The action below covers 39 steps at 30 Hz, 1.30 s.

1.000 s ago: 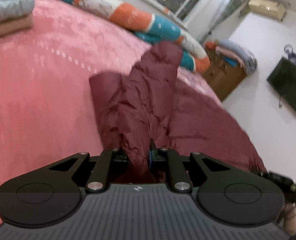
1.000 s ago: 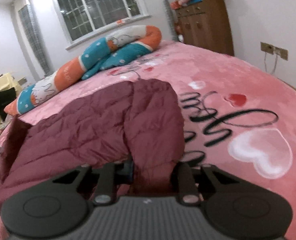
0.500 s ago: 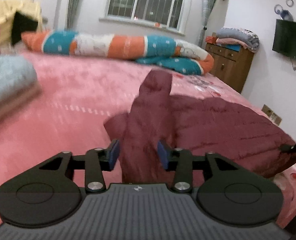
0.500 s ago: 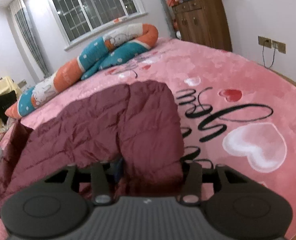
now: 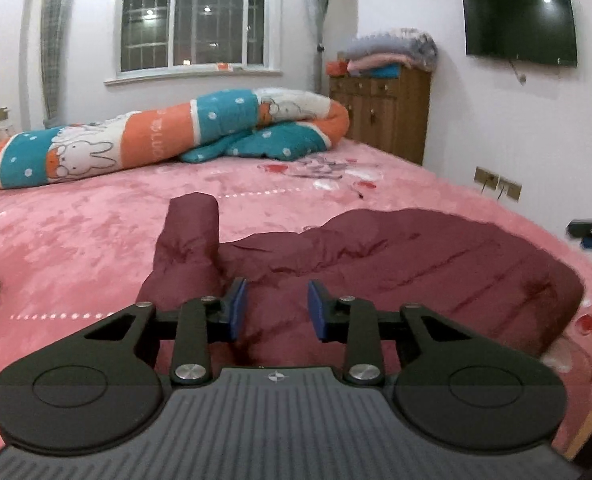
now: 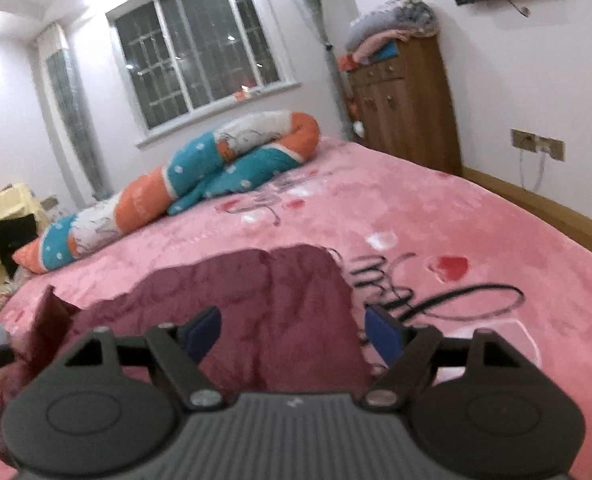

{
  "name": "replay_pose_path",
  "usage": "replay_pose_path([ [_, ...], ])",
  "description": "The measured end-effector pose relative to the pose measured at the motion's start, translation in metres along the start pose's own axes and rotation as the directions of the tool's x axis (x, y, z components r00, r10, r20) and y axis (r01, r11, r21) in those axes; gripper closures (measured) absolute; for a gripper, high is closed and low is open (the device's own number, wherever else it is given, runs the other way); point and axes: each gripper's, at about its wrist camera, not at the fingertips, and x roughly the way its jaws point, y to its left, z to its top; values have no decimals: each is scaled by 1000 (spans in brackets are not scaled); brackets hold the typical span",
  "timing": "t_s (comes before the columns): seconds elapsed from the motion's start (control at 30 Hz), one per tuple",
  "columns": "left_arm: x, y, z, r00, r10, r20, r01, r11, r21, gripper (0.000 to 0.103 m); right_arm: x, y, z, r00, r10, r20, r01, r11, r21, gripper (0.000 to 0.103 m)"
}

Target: Fold large clothes

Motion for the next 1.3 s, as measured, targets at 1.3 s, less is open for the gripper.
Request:
replay_pose_path([
  [1.3, 94, 74, -52, 883, 444, -151, -450, 893, -6, 50, 215, 69, -35, 986, -30, -163, -20, 954, -299, 8],
])
